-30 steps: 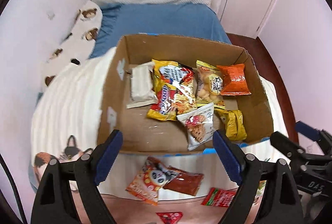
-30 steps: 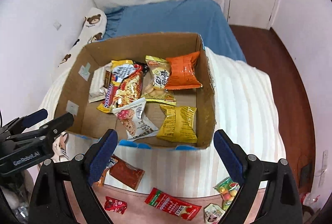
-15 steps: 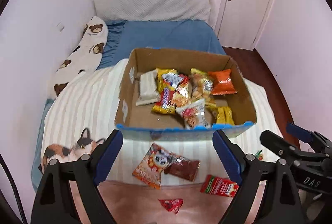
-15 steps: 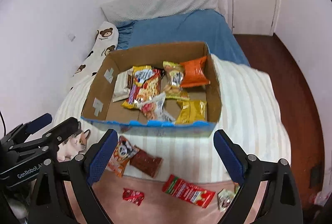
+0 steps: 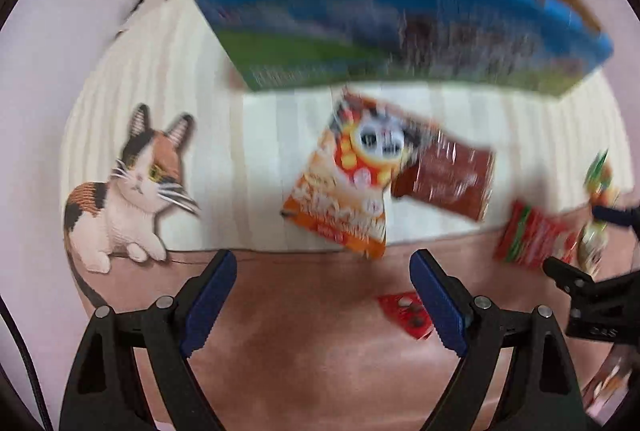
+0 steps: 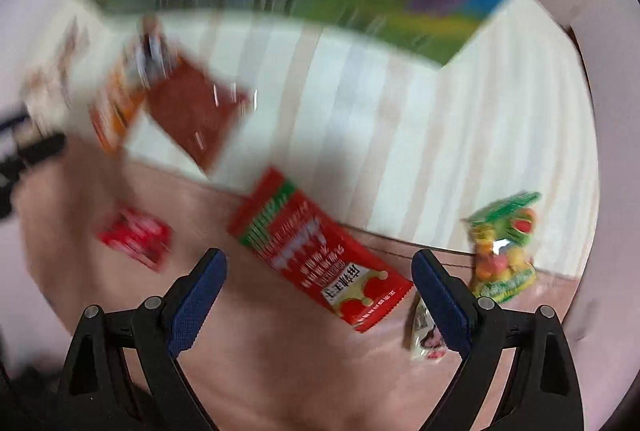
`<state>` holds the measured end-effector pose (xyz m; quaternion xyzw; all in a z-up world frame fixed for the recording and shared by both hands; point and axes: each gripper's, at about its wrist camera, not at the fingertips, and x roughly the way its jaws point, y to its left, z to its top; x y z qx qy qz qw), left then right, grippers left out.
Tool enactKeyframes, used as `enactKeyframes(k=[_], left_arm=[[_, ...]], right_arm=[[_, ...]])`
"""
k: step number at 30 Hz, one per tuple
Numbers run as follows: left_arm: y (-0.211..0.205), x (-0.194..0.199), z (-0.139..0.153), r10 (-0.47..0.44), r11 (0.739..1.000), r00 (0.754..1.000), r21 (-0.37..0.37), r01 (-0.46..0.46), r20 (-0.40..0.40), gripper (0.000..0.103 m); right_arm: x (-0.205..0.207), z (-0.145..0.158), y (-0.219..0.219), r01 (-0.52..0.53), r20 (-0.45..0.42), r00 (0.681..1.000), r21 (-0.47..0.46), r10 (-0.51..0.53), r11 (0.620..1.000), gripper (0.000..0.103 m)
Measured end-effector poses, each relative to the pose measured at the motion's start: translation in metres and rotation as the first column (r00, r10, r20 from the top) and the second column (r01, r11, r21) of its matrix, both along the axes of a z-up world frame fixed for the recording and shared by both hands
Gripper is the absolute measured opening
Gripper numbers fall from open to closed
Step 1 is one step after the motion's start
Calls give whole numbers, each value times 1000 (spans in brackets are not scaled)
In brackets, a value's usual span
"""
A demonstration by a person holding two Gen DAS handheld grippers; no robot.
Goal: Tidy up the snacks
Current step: 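Grasp the panda snack bag with left tool while right tool grasps the red spicy strip packet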
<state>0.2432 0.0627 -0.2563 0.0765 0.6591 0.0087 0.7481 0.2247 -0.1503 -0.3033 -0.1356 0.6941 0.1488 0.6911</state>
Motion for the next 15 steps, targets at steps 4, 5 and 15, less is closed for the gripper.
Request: enactKeyframes(k=[4, 5, 15], left_arm=[[-3, -4, -16, -26, 1000, 999, 9, 26, -32, 88], [-3, -4, -17, -29, 1000, 999, 6, 29, -33, 88], [-9, 36, -7, -132, 991, 991, 12, 132, 1, 89]], right_arm=[[-6, -42, 19, -155, -36, 988, -137, 152, 978, 96], [-8, -54, 23, -190, -52, 982, -162, 184, 968, 95], [24, -51, -49, 382, -131, 921, 110, -367, 918, 77]])
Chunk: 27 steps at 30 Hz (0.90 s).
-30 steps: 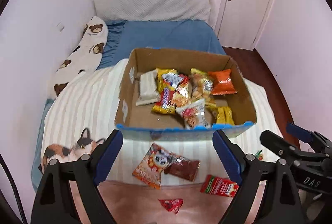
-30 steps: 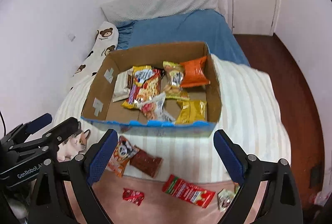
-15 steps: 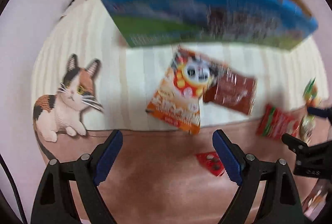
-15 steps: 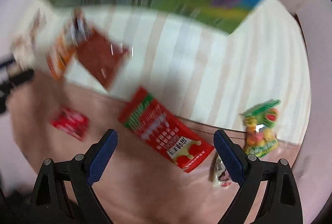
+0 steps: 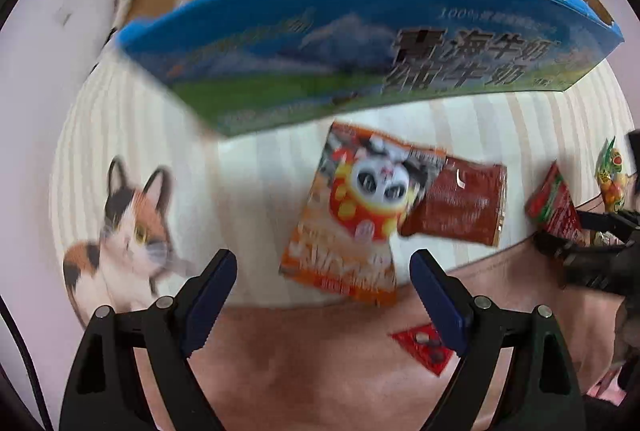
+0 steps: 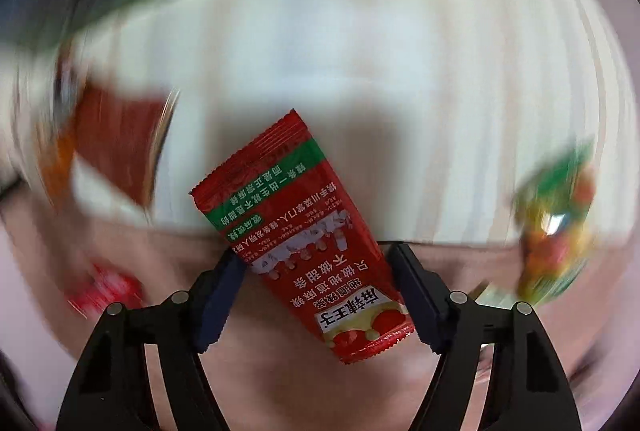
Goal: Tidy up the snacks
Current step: 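Grasp the panda snack bag with left tool while right tool grasps the red spicy strip packet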
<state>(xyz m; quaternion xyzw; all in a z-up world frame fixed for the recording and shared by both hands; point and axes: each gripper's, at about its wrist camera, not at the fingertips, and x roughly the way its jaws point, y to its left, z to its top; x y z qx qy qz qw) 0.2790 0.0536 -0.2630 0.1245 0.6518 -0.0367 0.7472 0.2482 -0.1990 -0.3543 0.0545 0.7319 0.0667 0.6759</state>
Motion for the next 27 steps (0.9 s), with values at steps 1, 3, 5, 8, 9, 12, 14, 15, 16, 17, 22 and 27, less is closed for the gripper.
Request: enactKeyframes(k=[1, 3, 5, 8, 9, 12, 14, 15, 16, 17, 22, 27], left_arm=[[-4, 6, -4, -29, 1000, 1000, 12, 29, -8, 89], [-14, 17, -12, -81, 996, 996, 17, 82, -29, 89], [-21, 24, -18, -117, 993, 992, -3, 117, -51, 89], [-31, 34, -32, -144, 988, 984, -62, 139, -102, 82], [-30, 35, -37, -132, 989, 984, -76, 123, -123, 72], [-19, 32, -37, -61, 992, 988, -116, 45, -139, 65], [-4, 20, -34, 8, 991, 989, -130, -27, -147, 63], [5, 12, -34, 49, 990, 988, -121, -67, -147, 63], [18, 0, -36, 112, 983, 981, -127, -133, -160, 63], [25, -6, -38, 143, 976, 975, -137, -167, -171, 63], [63, -51, -52, 299, 931, 927, -144, -336, -228, 63], [77, -76, -78, 332, 904, 895, -170, -392, -298, 63]], right_arm=[[1, -1, -14, 102, -18, 995, 53, -102, 993, 79], [2, -8, -30, 212, -86, 976, 125, -202, 969, 81], [1, -9, -33, 216, -110, 973, 146, -202, 965, 84], [-2, -7, -25, 138, -89, 988, 113, -129, 984, 84], [-4, -7, -21, 100, -76, 993, 90, -93, 991, 84], [-14, -7, -7, 10, -26, 1000, -20, -11, 1000, 73], [-21, -8, -6, -7, 10, 1000, -56, 8, 998, 70], [-24, -8, -6, 1, 16, 1000, -56, 0, 998, 68], [-29, -9, -9, 19, 19, 1000, -47, -18, 999, 66], [-35, -9, -13, 44, 19, 999, -30, -43, 999, 66], [-60, -15, -33, 114, -44, 993, 57, -112, 992, 64], [-77, -24, -34, 139, -151, 982, 184, -112, 973, 64]])
